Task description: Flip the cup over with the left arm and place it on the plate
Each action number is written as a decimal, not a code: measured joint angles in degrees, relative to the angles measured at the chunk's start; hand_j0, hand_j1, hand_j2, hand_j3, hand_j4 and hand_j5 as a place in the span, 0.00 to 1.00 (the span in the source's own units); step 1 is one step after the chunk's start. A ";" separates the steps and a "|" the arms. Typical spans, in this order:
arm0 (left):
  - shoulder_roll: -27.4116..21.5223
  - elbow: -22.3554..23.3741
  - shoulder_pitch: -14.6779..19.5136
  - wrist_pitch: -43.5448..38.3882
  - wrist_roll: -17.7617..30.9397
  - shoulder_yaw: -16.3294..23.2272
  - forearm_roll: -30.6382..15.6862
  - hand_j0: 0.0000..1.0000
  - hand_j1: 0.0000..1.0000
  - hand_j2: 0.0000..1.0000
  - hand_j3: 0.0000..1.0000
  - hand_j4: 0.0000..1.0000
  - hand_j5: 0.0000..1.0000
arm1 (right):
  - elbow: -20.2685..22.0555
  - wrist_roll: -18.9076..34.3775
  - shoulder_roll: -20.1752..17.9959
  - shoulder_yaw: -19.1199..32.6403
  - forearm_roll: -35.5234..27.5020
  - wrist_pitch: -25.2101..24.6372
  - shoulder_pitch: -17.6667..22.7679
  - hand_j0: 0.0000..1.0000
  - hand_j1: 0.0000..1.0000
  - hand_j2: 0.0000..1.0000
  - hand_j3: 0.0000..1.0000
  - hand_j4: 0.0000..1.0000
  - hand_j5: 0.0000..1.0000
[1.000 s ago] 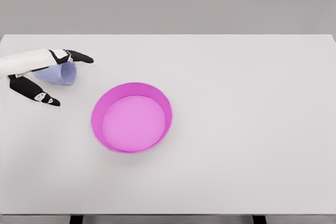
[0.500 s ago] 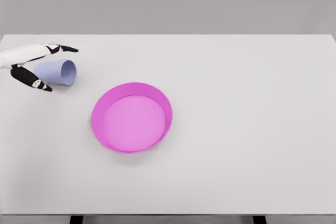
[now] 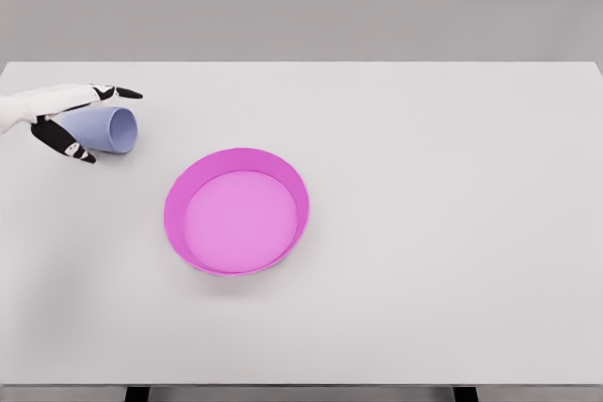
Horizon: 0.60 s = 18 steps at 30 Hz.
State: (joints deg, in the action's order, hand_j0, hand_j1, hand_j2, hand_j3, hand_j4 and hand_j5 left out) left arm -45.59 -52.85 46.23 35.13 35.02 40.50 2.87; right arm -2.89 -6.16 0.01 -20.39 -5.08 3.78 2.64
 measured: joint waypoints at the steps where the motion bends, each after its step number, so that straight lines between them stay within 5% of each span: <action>1: 0.22 0.70 0.26 0.00 0.00 0.01 0.41 1.00 1.00 1.00 1.00 1.00 1.00 | 0.00 0.00 0.00 0.00 0.00 0.00 0.00 1.00 1.00 1.00 1.00 1.00 1.00; 18: 4.96 8.67 2.46 -0.01 0.00 0.01 5.51 1.00 1.00 1.00 1.00 1.00 1.00 | 0.01 0.00 0.00 0.00 0.00 0.00 0.00 1.00 1.00 1.00 1.00 1.00 1.00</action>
State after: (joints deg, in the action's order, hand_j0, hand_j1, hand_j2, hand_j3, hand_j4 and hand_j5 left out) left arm -40.63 -44.18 48.69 35.12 35.02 40.51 8.38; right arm -2.88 -6.16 0.01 -20.39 -5.08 3.78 2.64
